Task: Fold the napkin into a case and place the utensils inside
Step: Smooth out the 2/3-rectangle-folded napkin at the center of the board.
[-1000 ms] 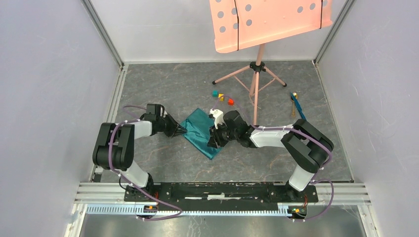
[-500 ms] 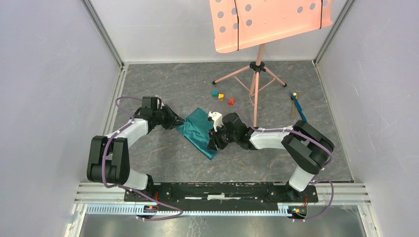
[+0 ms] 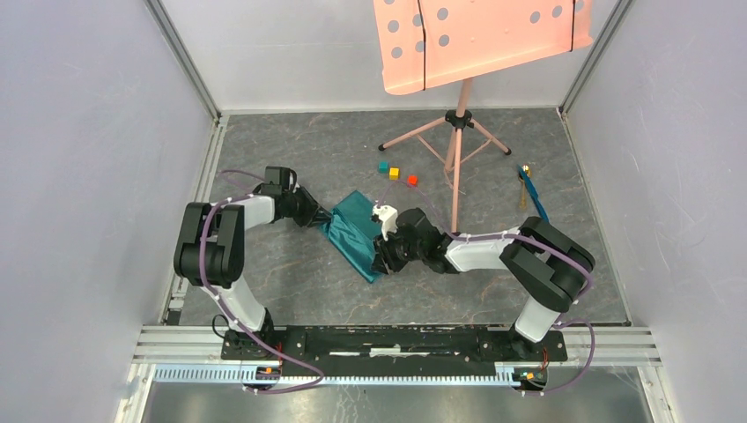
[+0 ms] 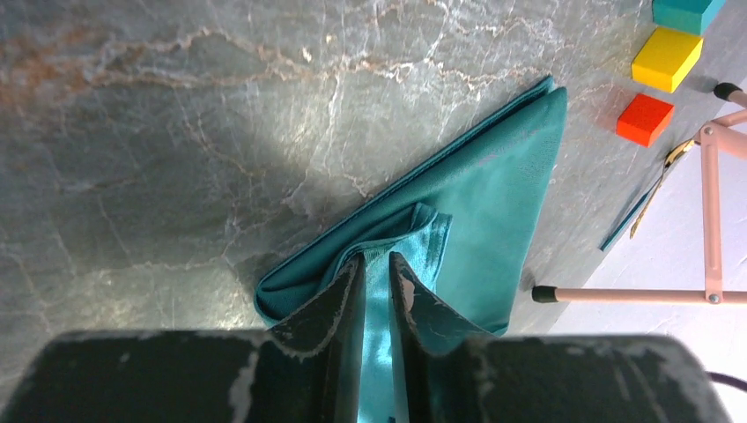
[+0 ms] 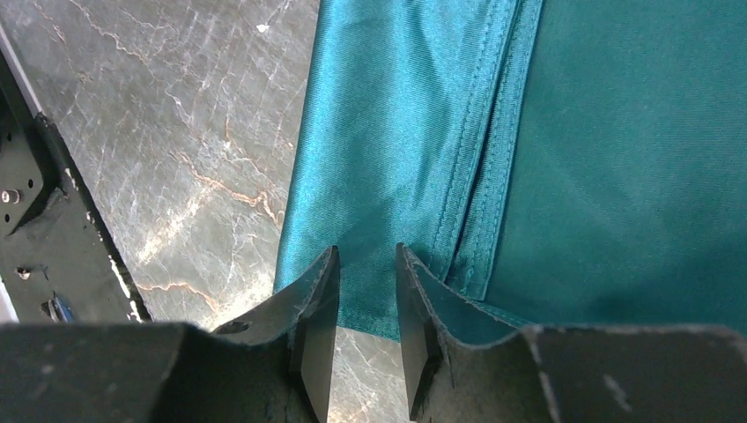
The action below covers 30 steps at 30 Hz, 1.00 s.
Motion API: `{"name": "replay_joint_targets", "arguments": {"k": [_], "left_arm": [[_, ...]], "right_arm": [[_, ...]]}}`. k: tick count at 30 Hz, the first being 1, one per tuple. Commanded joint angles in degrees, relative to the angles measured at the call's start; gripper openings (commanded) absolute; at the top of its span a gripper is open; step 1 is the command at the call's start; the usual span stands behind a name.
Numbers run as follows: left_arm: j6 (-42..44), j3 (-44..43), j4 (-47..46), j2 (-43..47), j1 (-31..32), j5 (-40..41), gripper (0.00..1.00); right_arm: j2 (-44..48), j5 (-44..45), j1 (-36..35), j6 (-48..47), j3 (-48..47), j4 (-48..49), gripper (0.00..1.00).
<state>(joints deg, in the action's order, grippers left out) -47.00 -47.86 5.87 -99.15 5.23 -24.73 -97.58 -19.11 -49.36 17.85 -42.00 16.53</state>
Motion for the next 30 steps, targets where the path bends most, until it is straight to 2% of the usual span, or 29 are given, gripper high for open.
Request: {"name": "replay_joint_targets", "arguments": {"k": [1,6,11,14,24,30], "left_arm": [[2.0,-2.2,0.6,-2.4,-0.5,4.7,0.23],[5.8,-4.1,5.4,1.2,-0.5,4.5,0.28],[9.6,-6.3,12.6,9.4,-0.4,4.7,0.48],[9.9,-6.4,14.1,11.9,-0.4,3.7,0.53],[1.8,-5.0,0.4,2.2,1.0,-4.4,0.51],[0.7,-6.3,-1.0,-1.1,1.7,-0.6,0.49]], "right_arm": [[0.0,4.0,-2.0,3.3,3.2,3.3,0.35],[0.8,3.1,-3.3,6.3,3.5,5.6,0.36],[1.5,1.1,-2.7,4.6,-1.4,2.9,0.37],[1.8,1.6,-1.1,1.5,-3.5,-0.4,0.39],[0.6,4.0,0.0,-5.7,-5.6,-5.6,0.39],[-0.6,6.1,-0.1,-7.3,-4.3,-4.9,0.34]]}}
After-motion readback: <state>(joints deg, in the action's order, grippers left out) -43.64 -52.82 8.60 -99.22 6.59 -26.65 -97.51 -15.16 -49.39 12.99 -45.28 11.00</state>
